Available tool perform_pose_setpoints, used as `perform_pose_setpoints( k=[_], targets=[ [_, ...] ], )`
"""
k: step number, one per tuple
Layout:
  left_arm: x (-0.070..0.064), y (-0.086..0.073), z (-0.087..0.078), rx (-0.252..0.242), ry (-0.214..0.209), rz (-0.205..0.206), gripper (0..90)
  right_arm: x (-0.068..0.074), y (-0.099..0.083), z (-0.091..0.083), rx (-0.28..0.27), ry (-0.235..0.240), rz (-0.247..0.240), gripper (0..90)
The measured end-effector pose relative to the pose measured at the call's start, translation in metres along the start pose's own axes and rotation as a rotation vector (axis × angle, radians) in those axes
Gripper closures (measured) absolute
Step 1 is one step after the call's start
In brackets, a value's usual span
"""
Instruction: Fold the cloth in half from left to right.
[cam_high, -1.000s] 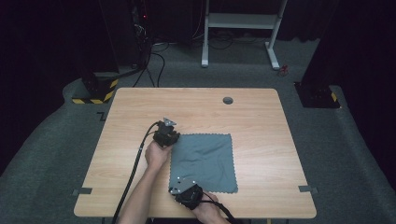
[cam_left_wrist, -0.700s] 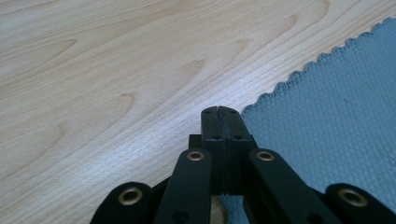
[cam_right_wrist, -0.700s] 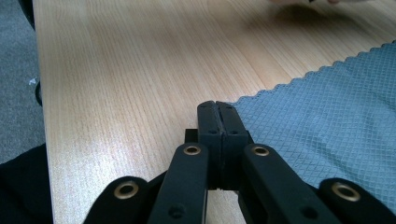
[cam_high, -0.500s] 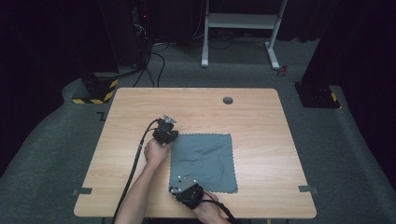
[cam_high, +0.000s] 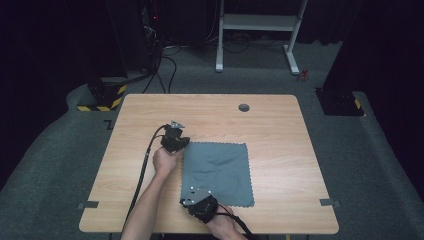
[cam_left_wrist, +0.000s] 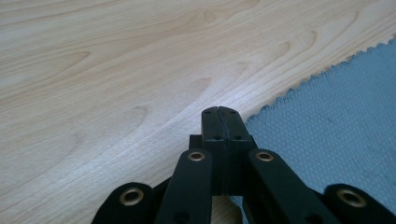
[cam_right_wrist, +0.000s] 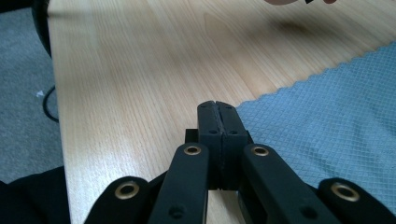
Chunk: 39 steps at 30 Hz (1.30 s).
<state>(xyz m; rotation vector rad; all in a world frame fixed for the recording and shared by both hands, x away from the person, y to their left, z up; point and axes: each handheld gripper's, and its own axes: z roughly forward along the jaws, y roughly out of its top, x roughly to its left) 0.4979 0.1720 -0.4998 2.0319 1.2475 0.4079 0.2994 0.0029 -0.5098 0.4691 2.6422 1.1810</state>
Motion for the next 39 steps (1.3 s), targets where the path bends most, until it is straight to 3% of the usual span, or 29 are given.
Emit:
perform_pose_setpoints(
  k=[13, 19, 23, 28, 39],
  targets=[
    [0.008, 0.002, -0.01, -0.006, 0.008, -0.005, 90.0, 0.003, 0.013, 0.002, -0.029, 0.014, -0.006, 90.0],
    [0.01, 0.004, -0.018, -0.007, 0.01, -0.001, 90.0, 0.002, 0.016, -0.001, -0.062, 0.033, 0.017, 90.0],
    [0.003, 0.01, -0.015, 0.019, 0.02, 0.036, 90.0, -0.001, 0.01, -0.006, -0.076, 0.031, 0.031, 90.0],
    [-0.013, 0.019, -0.003, 0.015, 0.003, 0.054, 90.0, -0.007, -0.001, -0.017, -0.081, 0.008, 0.059, 90.0],
    [-0.027, 0.025, 0.005, -0.011, -0.022, 0.041, 90.0, -0.02, -0.029, -0.038, -0.08, -0.038, 0.101, 90.0]
  ],
)
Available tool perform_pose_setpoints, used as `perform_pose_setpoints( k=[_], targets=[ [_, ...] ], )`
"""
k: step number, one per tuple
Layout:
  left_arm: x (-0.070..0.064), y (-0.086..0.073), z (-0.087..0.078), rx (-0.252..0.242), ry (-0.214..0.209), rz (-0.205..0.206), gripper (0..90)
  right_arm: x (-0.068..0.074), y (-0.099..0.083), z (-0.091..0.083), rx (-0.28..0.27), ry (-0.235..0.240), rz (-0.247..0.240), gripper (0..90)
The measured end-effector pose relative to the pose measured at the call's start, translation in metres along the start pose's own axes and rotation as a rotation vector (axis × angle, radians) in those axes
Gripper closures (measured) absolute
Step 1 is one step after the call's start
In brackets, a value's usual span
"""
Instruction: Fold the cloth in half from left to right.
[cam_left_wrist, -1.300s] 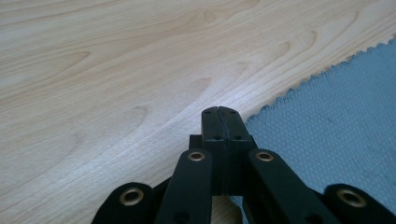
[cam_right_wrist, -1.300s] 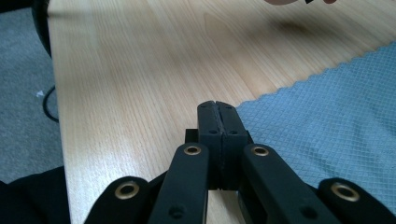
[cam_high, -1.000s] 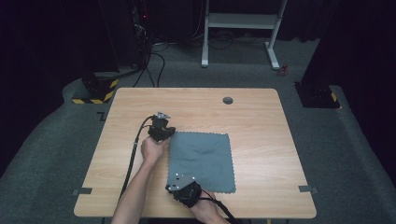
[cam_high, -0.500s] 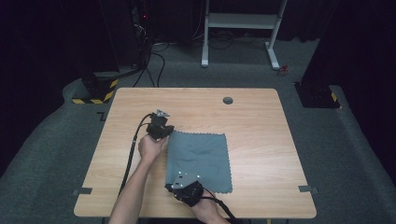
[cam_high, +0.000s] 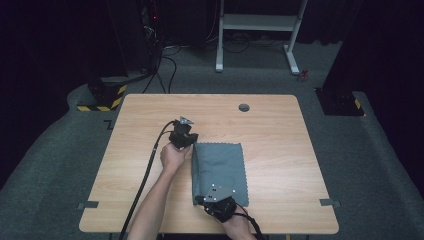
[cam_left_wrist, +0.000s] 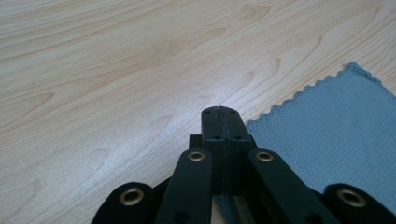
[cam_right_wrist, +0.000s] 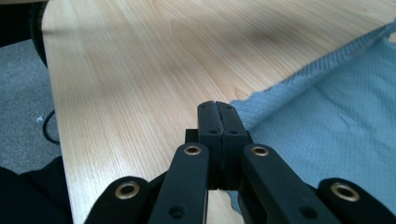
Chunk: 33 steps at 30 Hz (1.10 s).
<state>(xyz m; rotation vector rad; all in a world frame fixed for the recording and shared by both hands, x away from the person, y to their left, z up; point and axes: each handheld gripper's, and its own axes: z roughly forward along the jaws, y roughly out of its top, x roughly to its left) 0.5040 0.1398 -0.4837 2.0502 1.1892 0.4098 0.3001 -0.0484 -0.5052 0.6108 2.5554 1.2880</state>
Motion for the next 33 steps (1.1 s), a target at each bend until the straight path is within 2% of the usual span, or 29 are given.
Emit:
perform_pose_setpoints(
  k=[3, 9, 17, 27, 33],
  targets=[
    [-0.003, 0.001, 0.001, -0.016, -0.012, -0.013, 90.0, -0.003, -0.005, -0.005, 0.0, -0.016, 0.002, 90.0],
    [-0.008, 0.003, 0.005, -0.026, -0.021, -0.002, 90.0, -0.009, -0.012, -0.016, 0.001, -0.041, 0.025, 90.0],
    [-0.013, 0.008, 0.007, -0.036, -0.037, -0.01, 90.0, -0.014, -0.02, -0.024, 0.002, -0.061, 0.04, 90.0],
    [-0.028, 0.02, 0.014, -0.025, -0.049, 0.042, 90.0, -0.018, -0.03, -0.035, -0.009, -0.082, 0.07, 90.0],
    [-0.035, 0.022, 0.021, -0.018, -0.054, 0.042, 90.0, -0.02, -0.036, -0.04, -0.016, -0.09, 0.09, 90.0]
  ],
)
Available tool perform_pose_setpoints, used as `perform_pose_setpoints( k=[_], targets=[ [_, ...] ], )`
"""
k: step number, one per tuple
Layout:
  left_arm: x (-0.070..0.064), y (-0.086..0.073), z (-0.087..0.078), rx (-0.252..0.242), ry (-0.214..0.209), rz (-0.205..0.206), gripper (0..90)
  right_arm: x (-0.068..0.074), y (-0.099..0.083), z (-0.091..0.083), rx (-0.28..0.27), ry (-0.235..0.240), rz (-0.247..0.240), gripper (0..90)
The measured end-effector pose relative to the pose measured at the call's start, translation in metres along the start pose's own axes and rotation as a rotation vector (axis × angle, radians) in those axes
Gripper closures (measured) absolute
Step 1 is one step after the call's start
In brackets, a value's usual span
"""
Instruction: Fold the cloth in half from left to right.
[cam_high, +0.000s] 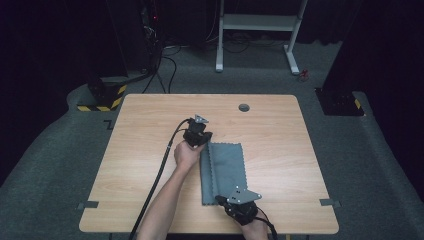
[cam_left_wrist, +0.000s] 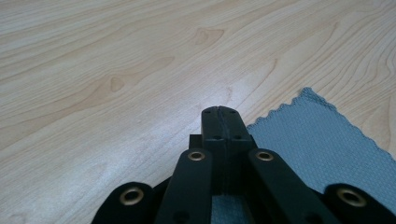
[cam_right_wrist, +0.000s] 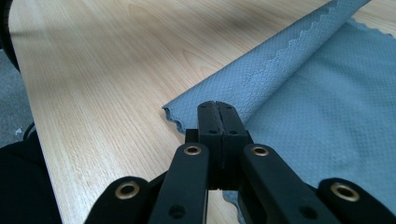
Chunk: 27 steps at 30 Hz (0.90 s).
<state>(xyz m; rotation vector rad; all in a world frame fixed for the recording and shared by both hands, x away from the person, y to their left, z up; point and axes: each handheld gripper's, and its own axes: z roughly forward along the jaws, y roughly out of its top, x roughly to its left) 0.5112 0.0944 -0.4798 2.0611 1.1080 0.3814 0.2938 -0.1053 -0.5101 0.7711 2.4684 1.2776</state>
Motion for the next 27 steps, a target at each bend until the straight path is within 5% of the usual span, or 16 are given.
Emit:
perform_pose_setpoints(
  k=[11, 27],
  targets=[
    [-0.024, 0.013, 0.014, 0.0, -0.023, 0.049, 90.0, -0.007, -0.011, -0.014, -0.002, -0.026, 0.016, 90.0],
    [-0.049, 0.021, 0.038, 0.013, -0.058, 0.067, 90.0, -0.019, -0.033, -0.038, 0.015, -0.09, 0.07, 90.0]
  ],
)
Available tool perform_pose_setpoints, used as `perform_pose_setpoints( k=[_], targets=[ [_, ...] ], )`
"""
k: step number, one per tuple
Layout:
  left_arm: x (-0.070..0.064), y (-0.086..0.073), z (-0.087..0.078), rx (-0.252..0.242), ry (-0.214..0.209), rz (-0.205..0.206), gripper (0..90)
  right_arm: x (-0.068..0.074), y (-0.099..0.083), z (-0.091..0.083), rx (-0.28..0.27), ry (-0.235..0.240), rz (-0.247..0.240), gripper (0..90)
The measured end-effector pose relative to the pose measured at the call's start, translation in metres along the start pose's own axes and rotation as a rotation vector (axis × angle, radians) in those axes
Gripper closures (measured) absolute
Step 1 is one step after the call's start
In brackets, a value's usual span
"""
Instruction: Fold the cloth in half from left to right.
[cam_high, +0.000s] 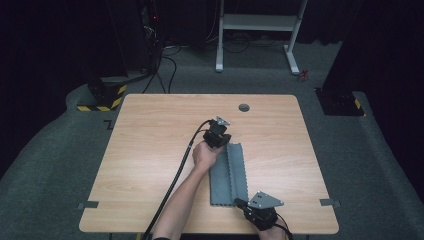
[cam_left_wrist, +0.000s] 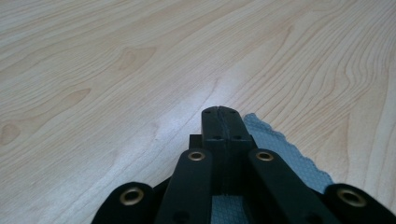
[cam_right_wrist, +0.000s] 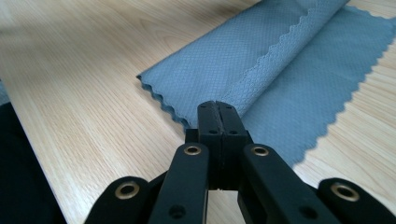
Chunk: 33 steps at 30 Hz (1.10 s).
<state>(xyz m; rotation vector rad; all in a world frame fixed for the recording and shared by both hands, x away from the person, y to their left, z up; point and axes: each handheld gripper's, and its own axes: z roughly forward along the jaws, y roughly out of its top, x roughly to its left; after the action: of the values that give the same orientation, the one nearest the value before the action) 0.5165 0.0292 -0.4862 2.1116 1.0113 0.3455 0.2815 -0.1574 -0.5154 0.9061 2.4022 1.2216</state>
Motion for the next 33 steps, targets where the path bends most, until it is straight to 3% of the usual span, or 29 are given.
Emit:
perform_pose_setpoints(
  k=[16, 33],
  targets=[
    [-0.015, 0.005, 0.017, 0.023, -0.014, 0.03, 90.0, -0.008, -0.012, -0.009, -0.003, -0.011, 0.034, 90.0],
    [-0.023, 0.004, 0.034, 0.057, 0.002, 0.051, 89.8, -0.016, -0.014, -0.011, 0.047, -0.025, 0.058, 90.0]
  ],
)
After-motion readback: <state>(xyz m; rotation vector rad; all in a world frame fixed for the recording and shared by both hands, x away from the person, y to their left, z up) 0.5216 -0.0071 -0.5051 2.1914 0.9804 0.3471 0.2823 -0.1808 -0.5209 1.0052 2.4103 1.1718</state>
